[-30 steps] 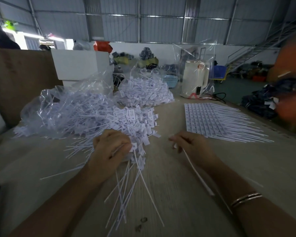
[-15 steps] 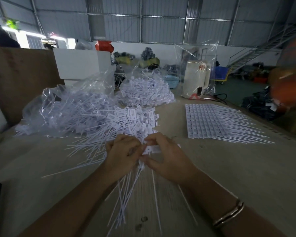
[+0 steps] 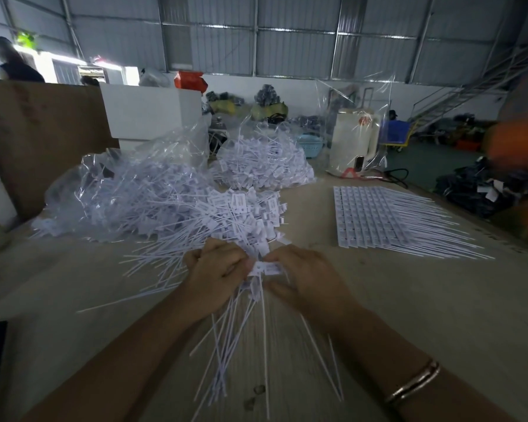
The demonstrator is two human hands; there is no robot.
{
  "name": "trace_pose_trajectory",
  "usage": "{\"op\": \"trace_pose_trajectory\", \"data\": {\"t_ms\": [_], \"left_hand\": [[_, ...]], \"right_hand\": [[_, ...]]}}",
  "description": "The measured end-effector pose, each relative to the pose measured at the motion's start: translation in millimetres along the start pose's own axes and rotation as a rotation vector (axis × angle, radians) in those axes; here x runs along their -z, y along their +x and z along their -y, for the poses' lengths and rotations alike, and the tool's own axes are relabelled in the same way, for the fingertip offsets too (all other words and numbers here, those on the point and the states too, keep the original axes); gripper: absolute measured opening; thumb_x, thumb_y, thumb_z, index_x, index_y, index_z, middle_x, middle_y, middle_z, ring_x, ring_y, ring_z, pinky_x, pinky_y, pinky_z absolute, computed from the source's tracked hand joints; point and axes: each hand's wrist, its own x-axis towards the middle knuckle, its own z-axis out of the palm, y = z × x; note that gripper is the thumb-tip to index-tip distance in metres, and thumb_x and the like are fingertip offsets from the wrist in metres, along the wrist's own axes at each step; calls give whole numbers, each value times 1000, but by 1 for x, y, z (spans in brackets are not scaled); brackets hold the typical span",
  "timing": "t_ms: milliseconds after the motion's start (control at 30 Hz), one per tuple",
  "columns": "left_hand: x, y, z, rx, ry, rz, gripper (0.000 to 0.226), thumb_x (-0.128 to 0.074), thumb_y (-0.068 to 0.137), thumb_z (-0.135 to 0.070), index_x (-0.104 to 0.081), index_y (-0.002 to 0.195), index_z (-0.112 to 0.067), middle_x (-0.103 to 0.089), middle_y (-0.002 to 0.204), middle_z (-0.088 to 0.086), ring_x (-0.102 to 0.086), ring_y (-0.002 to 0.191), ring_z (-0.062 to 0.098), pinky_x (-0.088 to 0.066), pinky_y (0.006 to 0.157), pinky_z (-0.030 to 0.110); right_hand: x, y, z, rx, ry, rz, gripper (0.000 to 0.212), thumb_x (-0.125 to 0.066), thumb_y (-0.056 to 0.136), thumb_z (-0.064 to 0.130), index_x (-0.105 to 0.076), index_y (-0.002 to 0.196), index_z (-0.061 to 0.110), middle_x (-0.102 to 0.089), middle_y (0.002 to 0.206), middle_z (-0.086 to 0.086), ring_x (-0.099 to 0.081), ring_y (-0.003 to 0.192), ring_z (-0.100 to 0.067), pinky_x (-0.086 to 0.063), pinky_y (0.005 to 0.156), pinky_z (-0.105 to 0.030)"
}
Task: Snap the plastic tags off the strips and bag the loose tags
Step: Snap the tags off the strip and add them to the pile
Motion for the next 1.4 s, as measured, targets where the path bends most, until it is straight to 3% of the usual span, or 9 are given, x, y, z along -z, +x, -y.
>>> {"op": "trace_pose_trajectory", "data": {"t_ms": [133,233,367,600,800,933,1067,1200,1400], "left_hand": [[4,-6,-1,-189,-13,-58,38,-45,85,-40,-68,77,-11,-64,84,-6,-44,90,8,-22,78,19],[11,-8,2,-224,30,-137,36,-41,85,-40,-65,73,-16,-61,85,-14,-45,92,5,-24,78,32],[15,-12,9,-116,106,-87,54,-23,83,-46,-71,88,-23,-56,97,-21,-44,104,2,-26,86,42],[6,-7,-17,-69,47,-167,52,-21,90,-43,-70,98,-24,-57,96,-14,-48,99,11,-33,88,44],[-1,-6,-21,-27,-29,-71,35,-42,80,-50,-58,65,-23,-53,68,-16,-42,92,8,-21,80,28],[2,-9,-16,14,59,-41,54,-23,72,-64,-60,68,-24,-57,75,-18,-41,98,2,-15,79,27],[1,-7,-16,0,19,-72,45,-36,80,-50,-64,72,-17,-56,74,-15,-44,96,8,-19,82,29],[1,-7,-14,-20,39,-71,57,-28,75,-58,-66,73,-16,-57,76,-17,-44,95,7,-21,83,30],[7,-8,-14,-265,21,-96,37,-42,83,-44,-64,71,-16,-54,84,-24,-40,93,1,-25,78,37]], "right_hand": [[2,1,-7,-83,259,63,16,-53,92,33,-67,96,25,-69,84,7,-62,71,-5,-48,67,-22],[13,-2,-23,-318,525,-28,24,-48,96,26,-63,81,37,-63,70,10,-57,56,1,-41,54,-10],[18,-9,-35,-299,352,5,13,-58,89,32,-54,88,44,-58,79,20,-54,72,12,-39,59,-5],[-1,1,3,-4,346,-59,53,-72,79,28,-45,124,22,-59,84,7,-56,70,-6,-41,59,-11],[6,-2,6,88,408,-71,44,-73,78,28,-48,114,24,-60,99,2,-53,87,-4,-42,76,-13],[12,-6,-5,78,175,-34,40,-71,79,35,-59,111,13,-62,102,3,-51,88,-4,-38,73,-17],[14,-7,-6,30,275,-9,29,-67,83,25,-62,109,13,-64,98,-2,-56,83,-13,-45,72,-26],[9,-5,-4,50,130,31,21,-66,85,27,-64,99,11,-60,86,3,-46,72,-6,-34,62,-11],[22,-6,-13,-87,645,176,19,-55,92,11,-68,81,19,-65,69,8,-58,61,-3,-47,61,-12]]}}
